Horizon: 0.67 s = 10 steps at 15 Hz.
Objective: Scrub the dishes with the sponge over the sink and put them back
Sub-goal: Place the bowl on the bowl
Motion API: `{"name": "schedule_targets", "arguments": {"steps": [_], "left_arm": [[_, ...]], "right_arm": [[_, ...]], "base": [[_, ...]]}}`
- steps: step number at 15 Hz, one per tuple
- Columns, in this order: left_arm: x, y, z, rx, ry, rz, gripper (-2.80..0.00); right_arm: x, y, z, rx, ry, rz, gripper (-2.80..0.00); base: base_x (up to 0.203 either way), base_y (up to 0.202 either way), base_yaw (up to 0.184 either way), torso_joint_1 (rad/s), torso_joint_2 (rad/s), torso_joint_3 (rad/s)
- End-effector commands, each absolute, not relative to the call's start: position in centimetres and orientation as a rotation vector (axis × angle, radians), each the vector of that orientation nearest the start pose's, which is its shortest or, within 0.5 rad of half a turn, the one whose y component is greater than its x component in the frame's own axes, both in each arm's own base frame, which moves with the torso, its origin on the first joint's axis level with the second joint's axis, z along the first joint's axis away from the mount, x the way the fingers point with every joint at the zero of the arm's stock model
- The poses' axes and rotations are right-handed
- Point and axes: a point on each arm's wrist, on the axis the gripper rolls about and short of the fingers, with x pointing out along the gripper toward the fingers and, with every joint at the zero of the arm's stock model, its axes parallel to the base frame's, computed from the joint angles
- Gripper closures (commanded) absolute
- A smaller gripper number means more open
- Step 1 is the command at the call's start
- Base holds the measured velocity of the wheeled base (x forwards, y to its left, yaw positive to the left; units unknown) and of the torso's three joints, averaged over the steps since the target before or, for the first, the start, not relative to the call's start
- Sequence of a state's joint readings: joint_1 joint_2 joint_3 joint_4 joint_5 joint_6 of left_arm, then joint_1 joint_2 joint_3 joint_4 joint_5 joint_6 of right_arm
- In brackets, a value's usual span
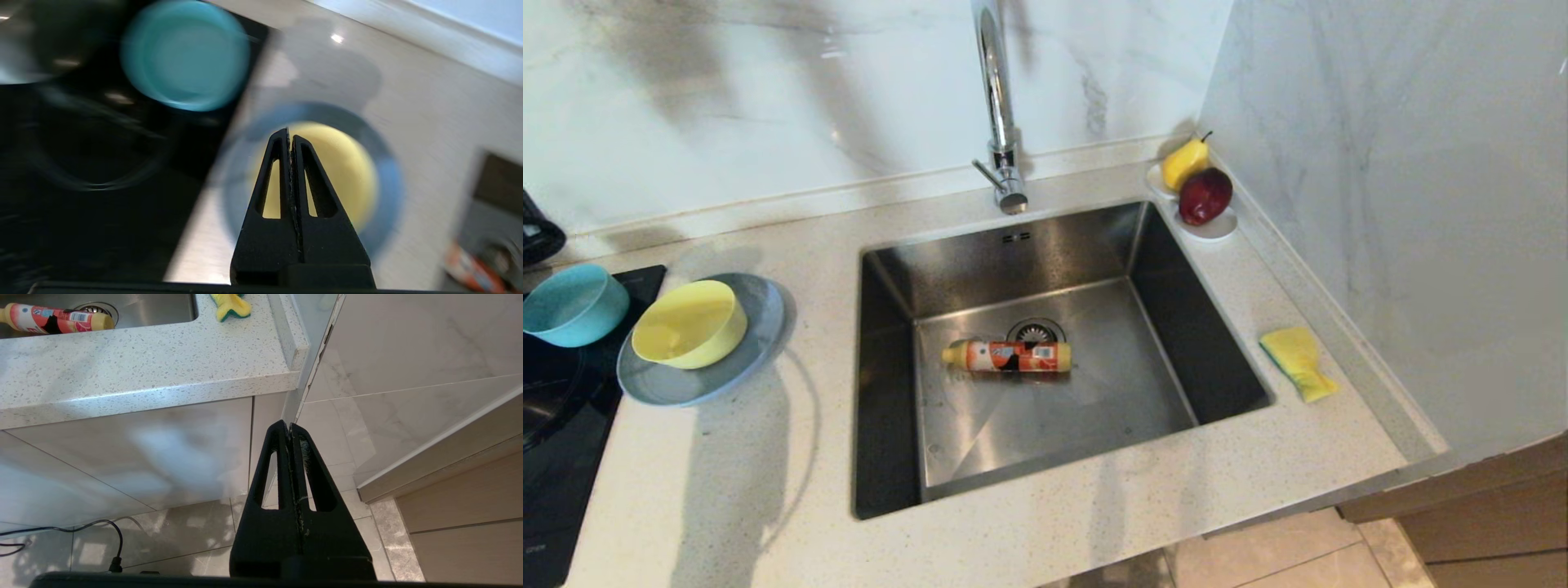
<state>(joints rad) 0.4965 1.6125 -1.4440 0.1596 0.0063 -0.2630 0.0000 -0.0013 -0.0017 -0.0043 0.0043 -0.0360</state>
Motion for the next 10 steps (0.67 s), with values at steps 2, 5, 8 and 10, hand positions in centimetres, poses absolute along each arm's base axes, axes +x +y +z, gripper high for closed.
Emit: {"name": "schedule_targets", "arguments": {"steps": [2,5,8,10], "left_arm": [[25.7,18.1,29.7,-0.366,0.275,0.636,0.00],[26.2,20.4,28.4,-0.384,0.294,0.679,0.00],[27.5,21.6,27.1,-0.369,0.296,0.678,0.00],[28.7,22.5,25.9,-0.356,0.305,0.663,-2.80]], "right_arm": [[-2.3,0.0,7.6,-0.037,-0.006,0.004,0.00],[-2.3,0.0,7.6,-0.037,-0.008,0.004,0.00],[-2.3,0.0,7.6,-0.037,-0.008,0.004,0.00],[-2.3,0.0,7.6,-0.037,-0.007,0.004,0.00]], "base": [[0.000,0.000,0.000,0.000,0.00,0.000],[0.000,0.000,0.000,0.000,0.00,0.000],[0.000,0.000,0.000,0.000,0.00,0.000],[0.000,0.000,0.000,0.000,0.00,0.000]]}}
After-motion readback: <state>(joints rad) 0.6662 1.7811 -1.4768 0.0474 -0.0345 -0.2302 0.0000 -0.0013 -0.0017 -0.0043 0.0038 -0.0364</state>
